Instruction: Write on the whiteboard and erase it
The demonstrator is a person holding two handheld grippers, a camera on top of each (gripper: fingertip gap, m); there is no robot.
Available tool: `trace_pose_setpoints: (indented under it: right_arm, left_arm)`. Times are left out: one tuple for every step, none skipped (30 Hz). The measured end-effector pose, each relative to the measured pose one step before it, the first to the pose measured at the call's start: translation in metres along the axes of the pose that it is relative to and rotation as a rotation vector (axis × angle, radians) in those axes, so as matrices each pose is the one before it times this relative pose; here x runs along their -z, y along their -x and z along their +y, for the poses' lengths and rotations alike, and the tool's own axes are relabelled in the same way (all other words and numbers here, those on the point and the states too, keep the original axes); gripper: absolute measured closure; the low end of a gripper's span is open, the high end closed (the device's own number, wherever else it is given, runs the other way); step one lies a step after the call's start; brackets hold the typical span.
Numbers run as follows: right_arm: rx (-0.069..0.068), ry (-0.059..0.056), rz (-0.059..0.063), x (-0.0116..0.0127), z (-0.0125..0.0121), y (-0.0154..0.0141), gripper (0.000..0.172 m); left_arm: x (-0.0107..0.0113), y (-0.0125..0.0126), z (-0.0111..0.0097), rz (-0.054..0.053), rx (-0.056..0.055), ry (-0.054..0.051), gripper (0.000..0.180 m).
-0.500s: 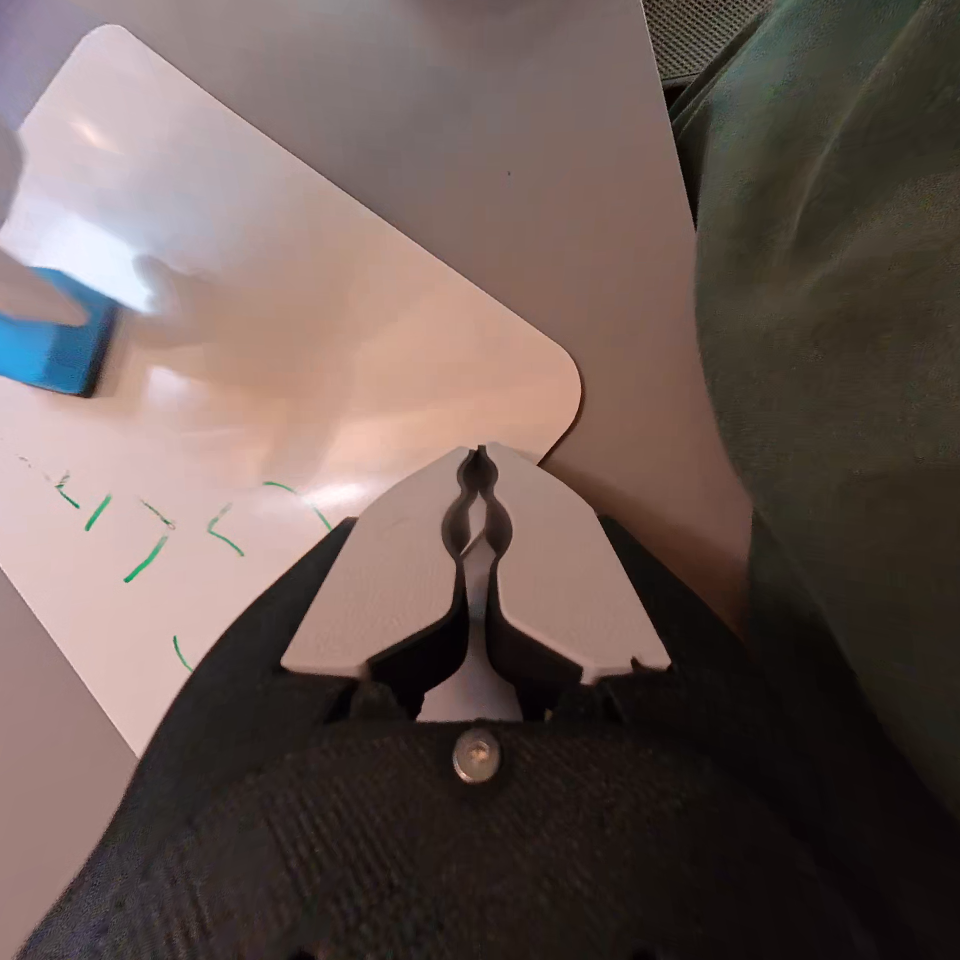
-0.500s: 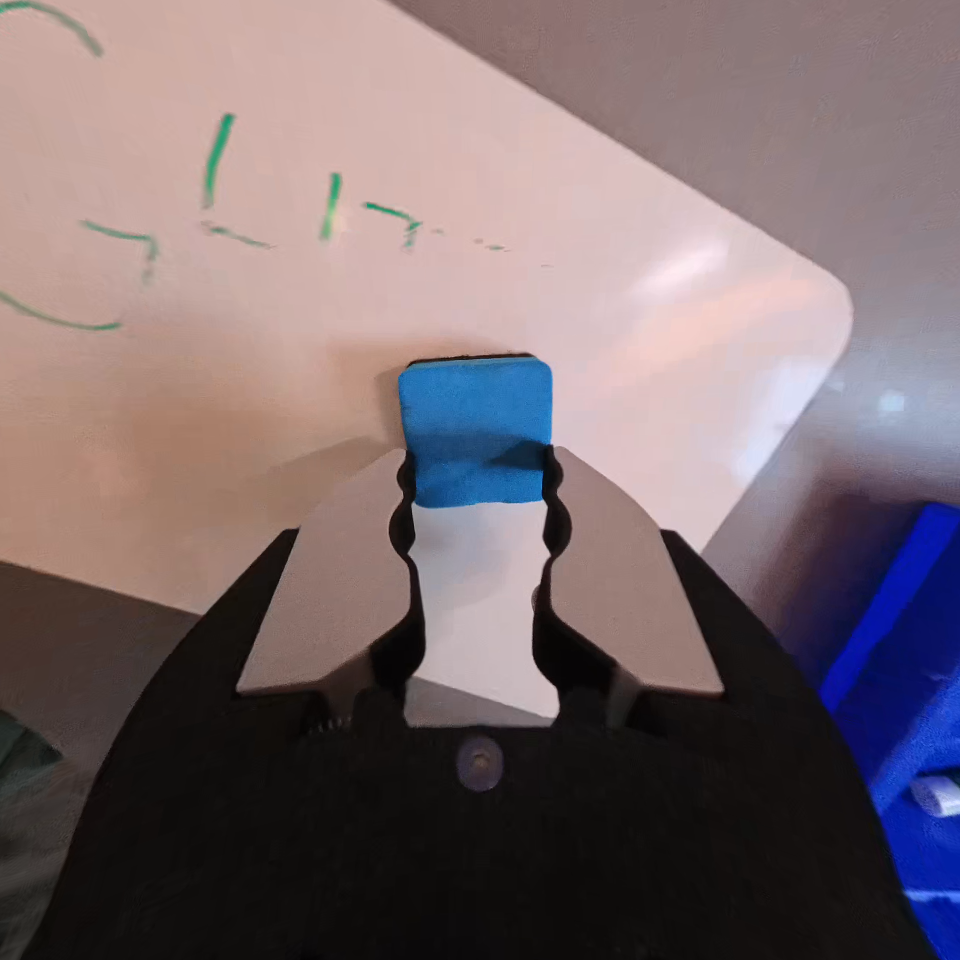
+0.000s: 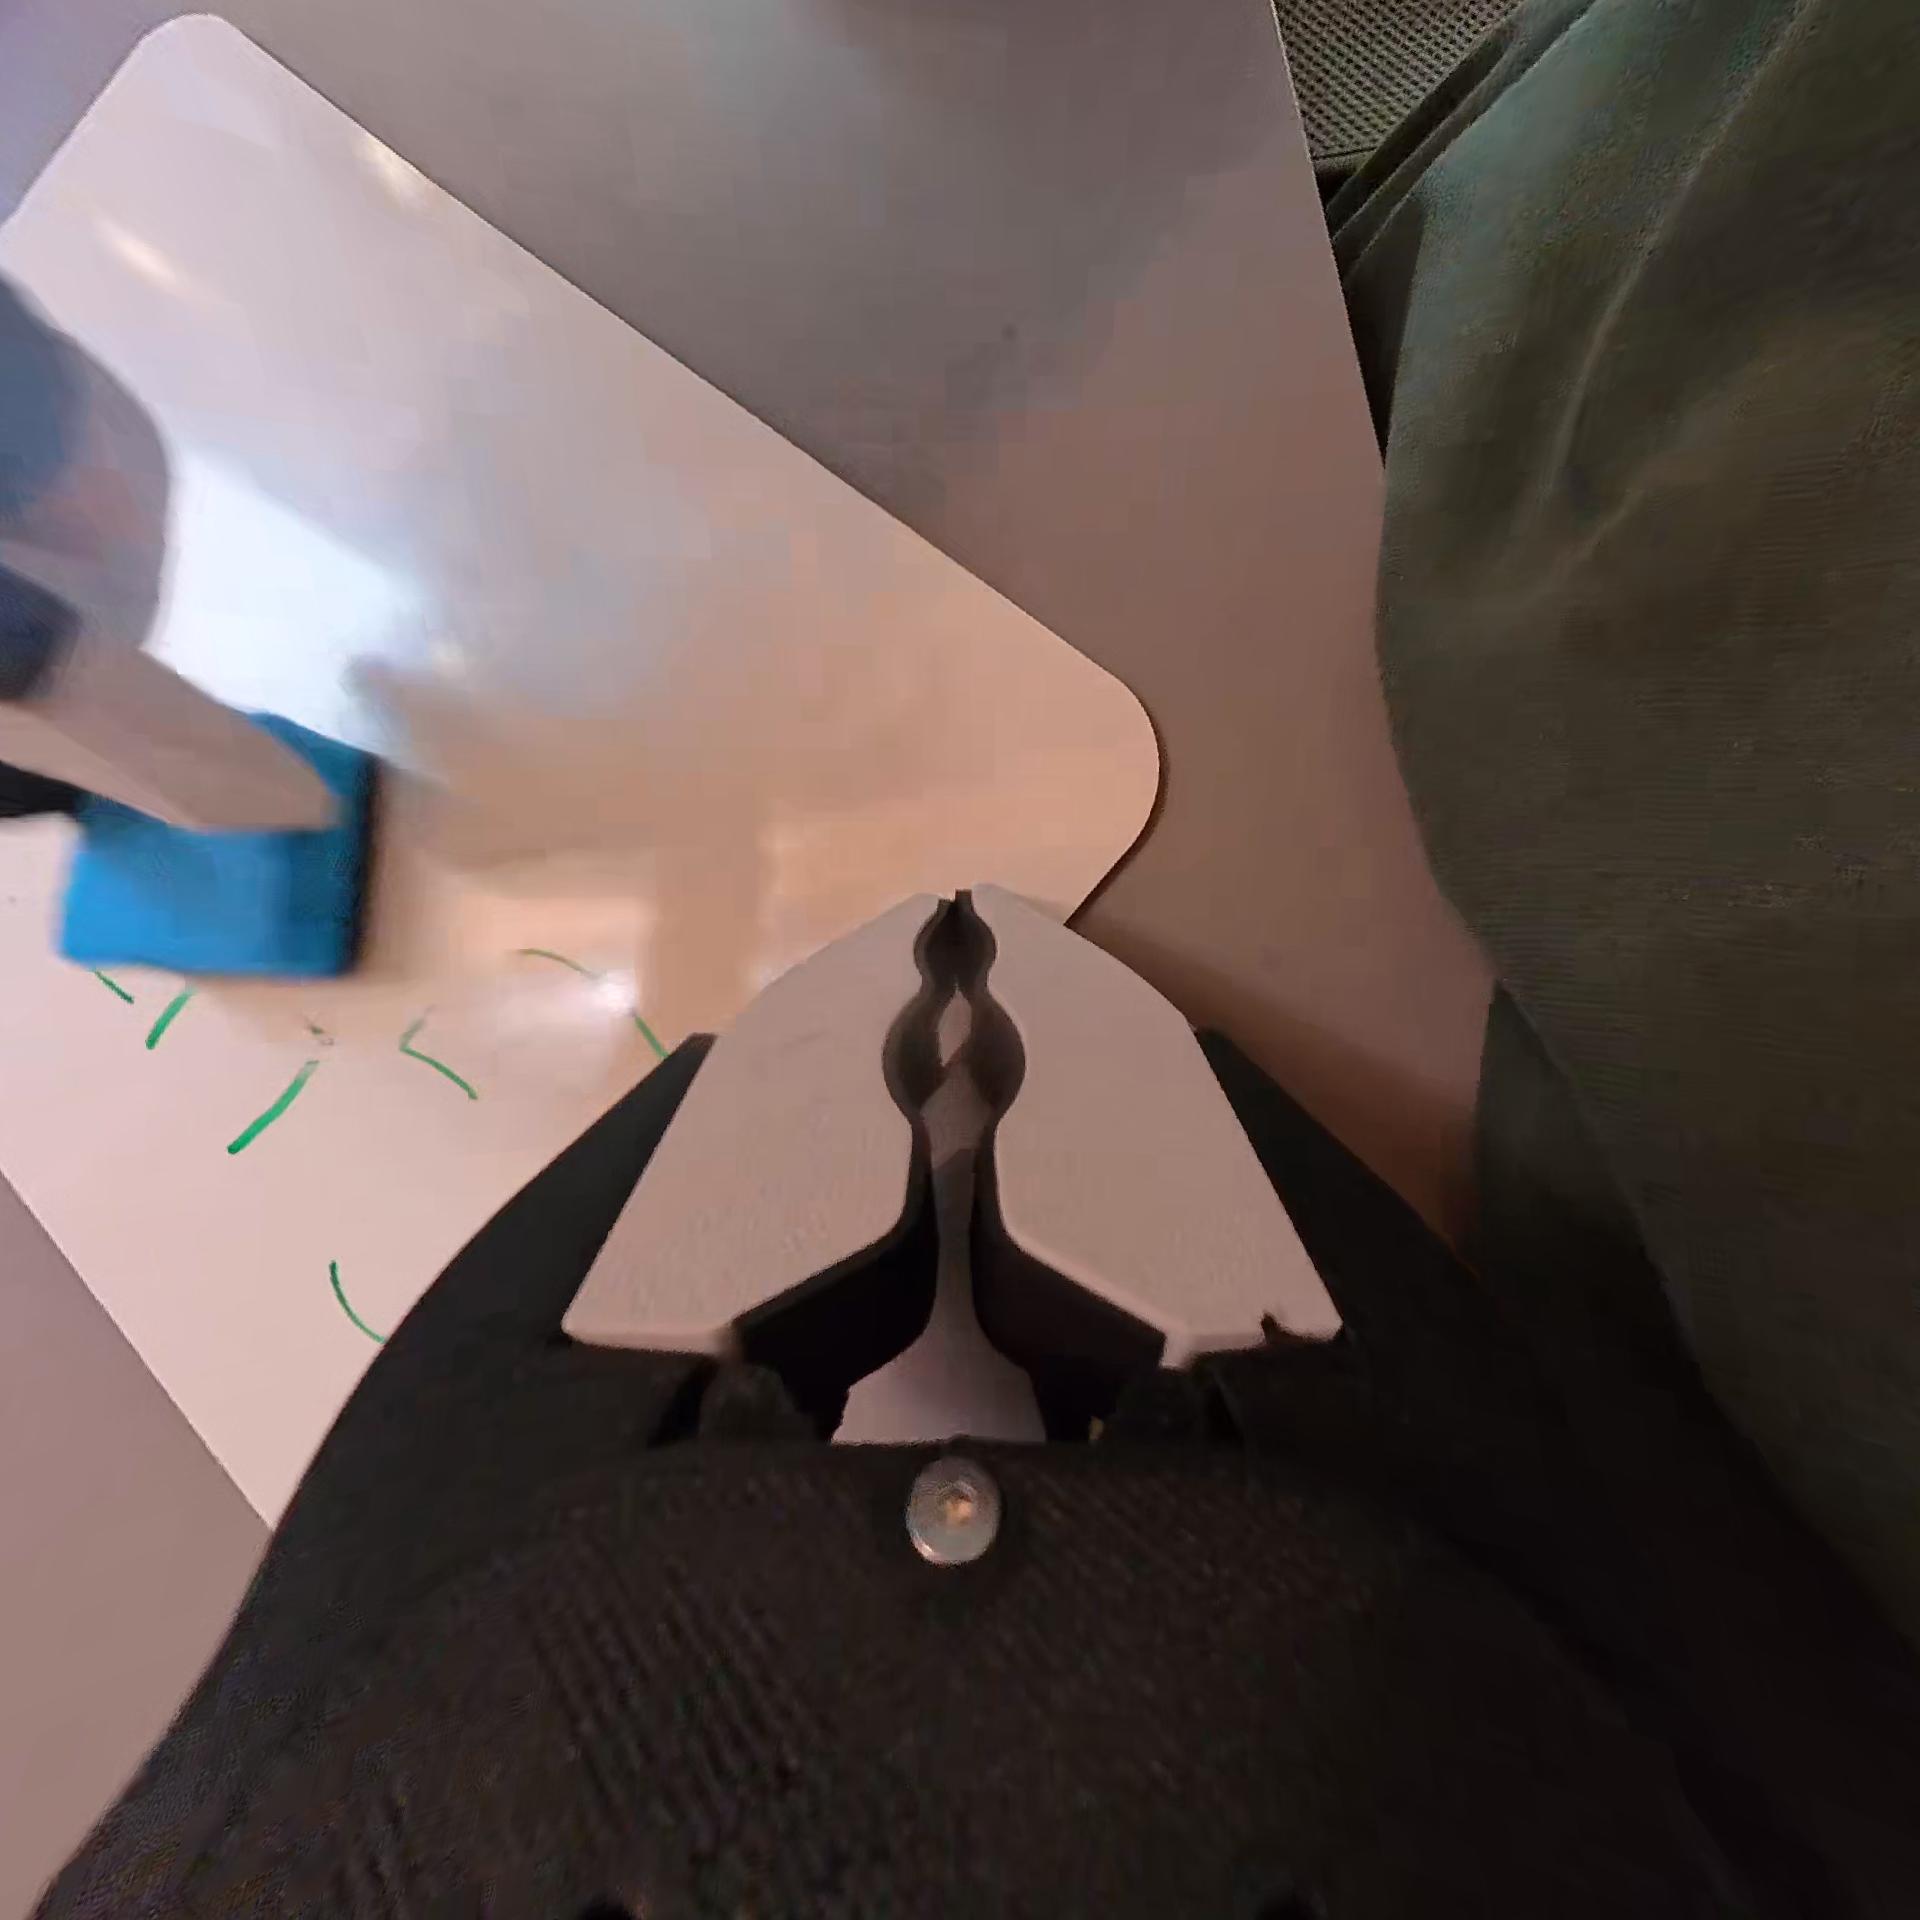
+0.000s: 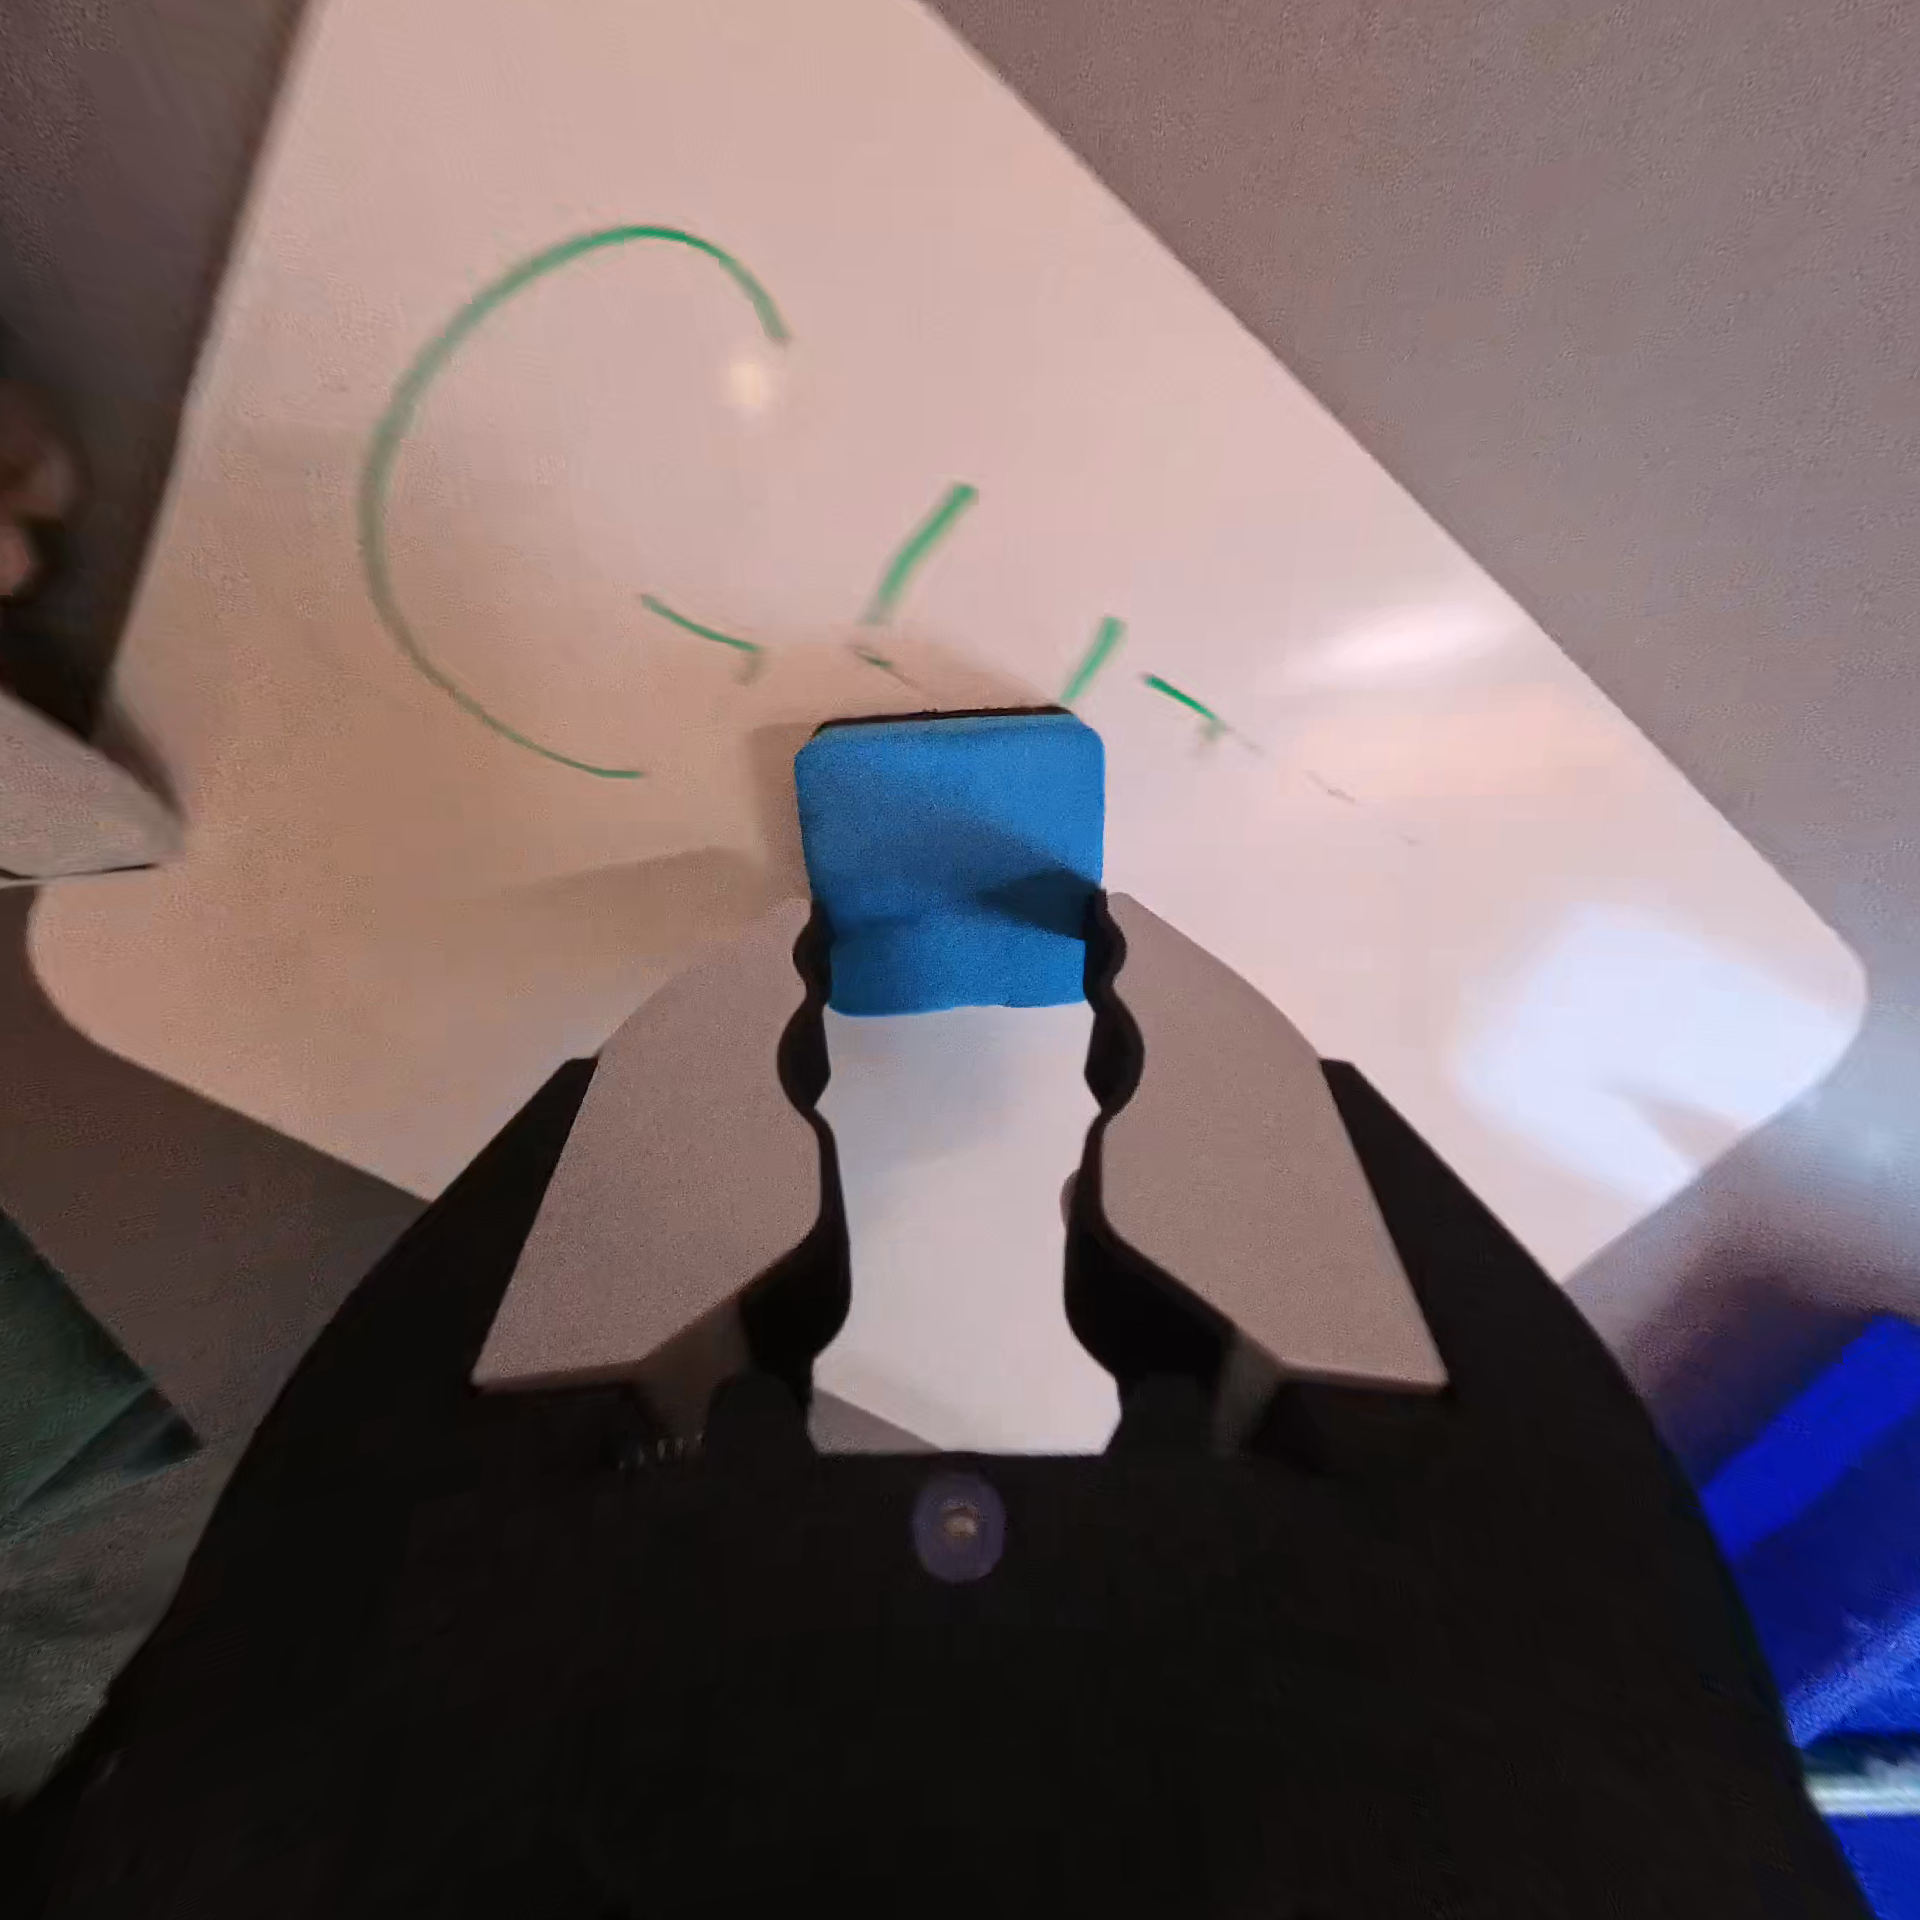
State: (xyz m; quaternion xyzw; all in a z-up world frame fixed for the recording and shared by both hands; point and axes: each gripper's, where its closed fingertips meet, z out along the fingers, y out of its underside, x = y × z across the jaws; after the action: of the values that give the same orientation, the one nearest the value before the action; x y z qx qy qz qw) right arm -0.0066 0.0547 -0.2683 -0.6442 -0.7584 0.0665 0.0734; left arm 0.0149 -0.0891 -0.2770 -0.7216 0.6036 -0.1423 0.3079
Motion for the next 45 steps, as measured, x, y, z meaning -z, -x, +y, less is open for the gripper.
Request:
trace_pose_setpoints:
  right_arm:
    - [0.0765, 0.0129, -0.0154, -0.00163, -0.01230, 0.02460, 0.124]
    - [0.0604, 0.0020, -0.0024, -0.00230, -0.01387, 0.01344, 0.124]
    - [0.0213, 0.0022, -0.0008, -0.00211, -0.01083, -0.00028, 0.124]
    - [-0.0346, -0.0121, 0.0009, -0.00209, -0.00655, -0.01293, 0.124]
    - [-0.0707, -0.0074, 0.0262, -0.00094, 0.00022, -0.02505, 0.124]
    - [-0.0854, 0.0116, 0.0253, -0.00002, 0.00795, -0.02977, 0.124]
    - [-0.0770, 0.0133, 0.0319, 0.00074, 0.01178, -0.03004, 0.124]
    - [-0.0693, 0.0030, 0.0219, 0.00033, 0.01171, -0.02330, 0.124]
    - [-0.0593, 0.0013, -0.0151, 0.00099, 0.00962, -0.00851, 0.124]
    - [-0.0021, 0.0074, 0.0082, 0.00134, 0.00834, 0.00339, 0.124]
    - [0.0595, 0.0124, -0.0136, 0.00151, 0.00472, 0.01870, 0.125]
    - [0.0853, 0.0026, -0.0298, 0.00137, -0.00229, 0.03013, 0.125]
    - [0.0952, -0.0001, -0.0133, -0.00040, -0.00860, 0.02881, 0.124]
    - [0.0819, -0.0076, -0.0172, -0.00053, -0.01348, 0.02587, 0.124]
    - [0.0630, -0.0098, 0.0045, -0.00185, -0.01368, 0.01286, 0.124]
    - [0.0126, -0.0083, -0.0019, -0.00155, -0.00918, -0.00109, 0.124]
    - [-0.0510, -0.0187, 0.0024, -0.00120, -0.00378, -0.01546, 0.124]
    - [-0.0789, -0.0040, 0.0414, -0.00049, 0.00433, -0.02934, 0.124]
    - [-0.0830, 0.0196, 0.0450, -0.00002, 0.01117, -0.03303, 0.124]
    - [-0.0728, 0.0219, 0.0451, 0.00017, 0.01376, -0.02965, 0.124]
    - [-0.0591, 0.0149, -0.0043, 0.00045, 0.01197, -0.01387, 0.125]
    - [-0.0014, 0.0080, -0.0304, 0.00194, 0.00895, 0.00624, 0.125]
    - [0.0680, 0.0104, -0.0213, 0.00258, 0.00569, 0.01935, 0.125]
    - [0.0891, 0.0080, -0.0379, 0.00208, -0.00066, 0.03025, 0.125]
    - [0.1000, 0.0026, -0.0236, 0.00093, -0.00691, 0.03093, 0.125]
    - [0.0934, -0.0022, -0.0090, 0.00006, -0.01350, 0.02472, 0.125]
    - [0.0645, -0.0087, -0.0015, -0.00067, -0.01581, 0.01362, 0.124]
    - [0.0211, -0.0031, -0.0027, -0.00117, -0.01198, -0.00016, 0.124]
    - [-0.0308, -0.0129, -0.0006, -0.00157, -0.00708, -0.01359, 0.124]
    - [-0.0676, -0.0033, 0.0152, -0.00108, 0.00040, -0.02405, 0.124]
    - [-0.0722, 0.0203, 0.0175, 0.00007, 0.00904, -0.02546, 0.124]
    - [-0.0542, 0.0209, 0.0183, 0.00046, 0.01195, -0.02202, 0.124]
    - [-0.0379, 0.0018, -0.0138, 0.00026, 0.01155, -0.00976, 0.124]
    - [-0.0051, 0.0156, -0.0082, 0.00152, 0.01200, 0.00167, 0.124]
    - [0.0653, 0.0323, -0.0177, 0.00192, 0.01225, 0.01633, 0.124]
    - [0.1000, 0.0178, -0.0422, 0.00167, 0.00628, 0.02938, 0.124]
    - [0.0902, 0.0021, -0.0487, 0.00041, -0.00223, 0.03373, 0.124]
    - [0.0778, -0.0035, -0.0366, -0.00125, -0.00848, 0.02891, 0.124]
    - [0.0588, -0.0052, 0.0107, -0.00235, -0.01180, 0.01492, 0.124]
    - [0.0301, 0.0020, 0.0478, -0.00178, -0.01057, -0.00176, 0.124]
    - [-0.0039, -0.0191, 0.0401, -0.00091, -0.01018, -0.01215, 0.124]
    - [-0.0503, -0.0304, 0.0305, -0.00106, -0.00753, -0.02007, 0.124]
    - [-0.0666, -0.0160, 0.0239, -0.00126, -0.00185, -0.02283, 0.124]
    - [-0.0442, 0.0063, 0.0238, -0.00027, 0.00502, -0.02053, 0.124]
    - [-0.0155, 0.0193, 0.0173, 0.00062, 0.01019, -0.01320, 0.124]
  left_arm:
    - [-0.00009, -0.00010, 0.00001, 0.0056, 0.0035, 0.0011, 0.180]
    - [-0.00013, -0.00013, -0.00006, -0.0019, -0.0019, 0.0018, 0.180]
    - [0.00004, -0.00035, 0.00001, -0.0069, -0.0051, 0.0018, 0.179]
    - [0.00024, -0.00053, 0.00019, -0.0065, -0.0049, 0.0013, 0.179]
    - [0.00019, -0.00025, 0.00017, -0.0072, -0.0033, 0.0008, 0.180]
    - [0.00010, -0.00001, 0.00018, -0.0063, -0.0029, 0.0011, 0.180]
    - [0.00006, 0.00007, 0.00013, -0.0039, -0.0016, 0.0015, 0.179]
    - [-0.00005, -0.00002, 0.00009, -0.0011, -0.0016, 0.0019, 0.180]
    - [0.00005, 0.00011, 0.00002, 0.0014, -0.0015, 0.0013, 0.180]
    - [0.00001, 0.00000, 0.00006, 0.0051, -0.0004, 0.0000, 0.180]
    - [-0.00014, -0.00003, -0.00008, 0.0070, 0.0025, -0.0021, 0.180]
    - [-0.00014, 0.00014, -0.00010, 0.0071, 0.0036, -0.0039, 0.180]
    - [-0.00010, 0.00002, -0.00009, 0.0055, 0.0034, -0.0021, 0.179]
    - [-0.00018, -0.00009, -0.00018, 0.0010, -0.0005, 0.0011, 0.180]
    - [-0.00018, -0.00030, -0.00026, -0.0027, -0.0028, 0.0014, 0.179]
    - [-0.00019, -0.00070, -0.00041, -0.0021, -0.0022, 0.0001, 0.179]
    - [-0.00007, -0.00060, -0.00023, -0.0029, -0.0015, 0.0002, 0.179]
    - [0.00009, -0.00009, 0.00010, -0.0038, -0.0001, 0.0000, 0.179]
    - [0.00009, -0.00005, 0.00015, -0.0027, 0.0024, -0.0013, 0.179]
    - [0.00010, -0.00003, 0.00009, -0.0034, 0.0006, -0.0019, 0.179]
    - [0.00002, 0.00002, 0.00008, -0.0037, -0.0032, -0.0013, 0.180]
    - [0.00018, 0.00009, 0.00011, -0.0011, -0.0043, 0.0001, 0.180]
    - [-0.00005, -0.00004, -0.00003, 0.0031, -0.0021, -0.0007, 0.180]
    - [-0.00006, -0.00003, -0.00001, 0.0072, 0.0012, -0.0022, 0.180]
    - [-0.00006, 0.00013, -0.00005, 0.0072, 0.0047, -0.0019, 0.180]
    - [-0.00013, 0.00008, -0.00021, 0.0023, 0.0016, -0.0009, 0.179]
    - [-0.00021, -0.00015, -0.00020, -0.0026, -0.0007, 0.0014, 0.179]
    - [-0.00005, -0.00041, -0.00017, -0.0054, -0.0038, 0.0037, 0.179]
    - [-0.00005, -0.00048, -0.00018, -0.0079, -0.0040, 0.0030, 0.179]
    - [0.00002, -0.00001, -0.00002, -0.0084, -0.0027, 0.0014, 0.179]
    - [0.00013, -0.00014, 0.00002, -0.0033, 0.0029, -0.0006, 0.179]
    - [0.00021, -0.00005, 0.00027, -0.0001, 0.0045, -0.0022, 0.180]
    - [0.00025, 0.00001, 0.00032, 0.0010, 0.0021, -0.0024, 0.180]
    - [0.00030, 0.00000, 0.00040, 0.0021, 0.0003, -0.0018, 0.180]
    - [0.00016, -0.00020, 0.00008, 0.0055, -0.0011, -0.0024, 0.180]
    - [0.00005, 0.00003, -0.00007, 0.0062, 0.0012, -0.0022, 0.180]
    - [-0.00022, 0.00049, -0.00017, 0.0038, 0.0021, -0.0021, 0.179]
    - [-0.00022, 0.00062, -0.00015, -0.0002, 0.0001, -0.0015, 0.179]
    - [-0.00018, 0.00015, -0.00016, -0.0024, -0.0033, 0.0006, 0.180]
    - [0.00011, -0.00006, 0.00004, -0.0063, -0.0026, 0.0018, 0.180]
    - [0.00000, -0.00016, 0.00005, -0.0084, -0.0036, 0.0014, 0.180]
    - [0.00008, 0.00006, -0.00001, -0.0095, -0.0047, 0.0021, 0.180]
    - [0.00010, 0.00004, 0.00010, -0.0078, -0.0030, 0.0019, 0.180]
    - [-0.00001, -0.00002, -0.00003, -0.0044, 0.0008, 0.0003, 0.180]
    - [0.00022, 0.00013, 0.00026, -0.0019, 0.0016, -0.0005, 0.180]
